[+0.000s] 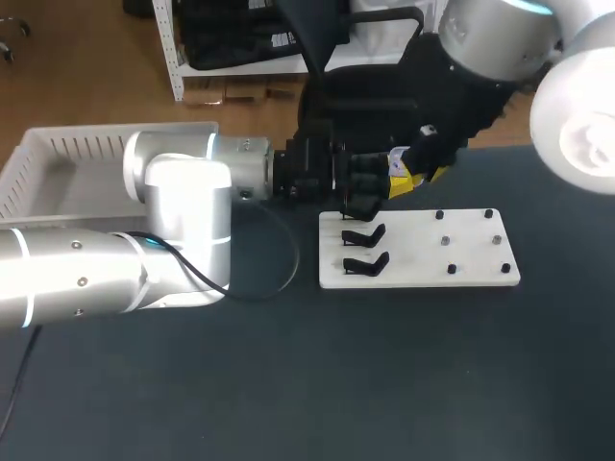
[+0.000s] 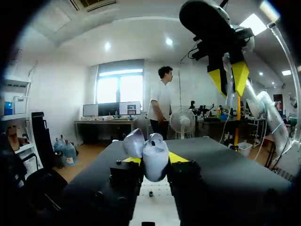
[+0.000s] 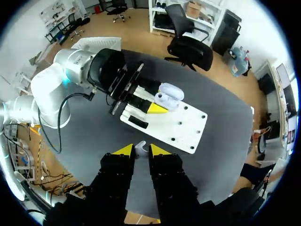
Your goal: Pick up each earbud case from the left stands, insert the matching earbuds, close the lid, and place the case in the box.
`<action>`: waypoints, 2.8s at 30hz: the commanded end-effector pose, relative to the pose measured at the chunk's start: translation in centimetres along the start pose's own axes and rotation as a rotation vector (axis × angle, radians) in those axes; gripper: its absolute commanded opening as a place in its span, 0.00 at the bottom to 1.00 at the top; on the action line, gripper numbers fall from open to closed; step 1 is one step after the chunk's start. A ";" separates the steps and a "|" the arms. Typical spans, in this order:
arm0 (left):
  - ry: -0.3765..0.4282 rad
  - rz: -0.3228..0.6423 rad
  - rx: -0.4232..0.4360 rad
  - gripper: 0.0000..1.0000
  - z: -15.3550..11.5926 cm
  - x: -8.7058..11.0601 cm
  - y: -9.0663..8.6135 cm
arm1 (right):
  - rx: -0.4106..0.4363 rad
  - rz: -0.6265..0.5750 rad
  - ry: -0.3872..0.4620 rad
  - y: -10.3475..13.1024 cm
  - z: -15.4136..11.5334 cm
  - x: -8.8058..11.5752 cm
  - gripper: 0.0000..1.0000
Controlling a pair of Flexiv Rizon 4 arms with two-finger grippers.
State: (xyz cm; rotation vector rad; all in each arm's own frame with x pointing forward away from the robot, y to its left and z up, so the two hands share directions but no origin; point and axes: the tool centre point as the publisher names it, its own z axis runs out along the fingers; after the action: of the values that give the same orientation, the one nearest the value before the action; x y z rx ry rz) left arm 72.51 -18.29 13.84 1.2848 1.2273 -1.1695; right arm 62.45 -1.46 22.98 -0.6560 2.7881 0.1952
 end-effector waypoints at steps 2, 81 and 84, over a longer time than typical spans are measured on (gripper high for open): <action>-0.005 0.004 -0.008 0.00 0.0 0.1 -0.2 | 0.001 -0.059 0.033 -0.2 -0.5 -1.2 0.00; -0.005 0.004 -0.008 0.00 0.0 0.1 -0.2 | 0.067 -0.053 -0.053 -3.2 5.9 -6.1 0.00; -0.005 0.004 -0.008 0.00 0.0 0.1 -0.2 | 0.065 -0.050 -0.055 -3.3 5.9 -6.1 0.00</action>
State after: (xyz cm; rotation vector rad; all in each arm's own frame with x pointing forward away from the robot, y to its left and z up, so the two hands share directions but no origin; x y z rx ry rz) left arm 72.51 -18.28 13.83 1.2847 1.2274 -1.1695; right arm 70.64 -0.61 19.00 -0.6985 2.7147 0.1104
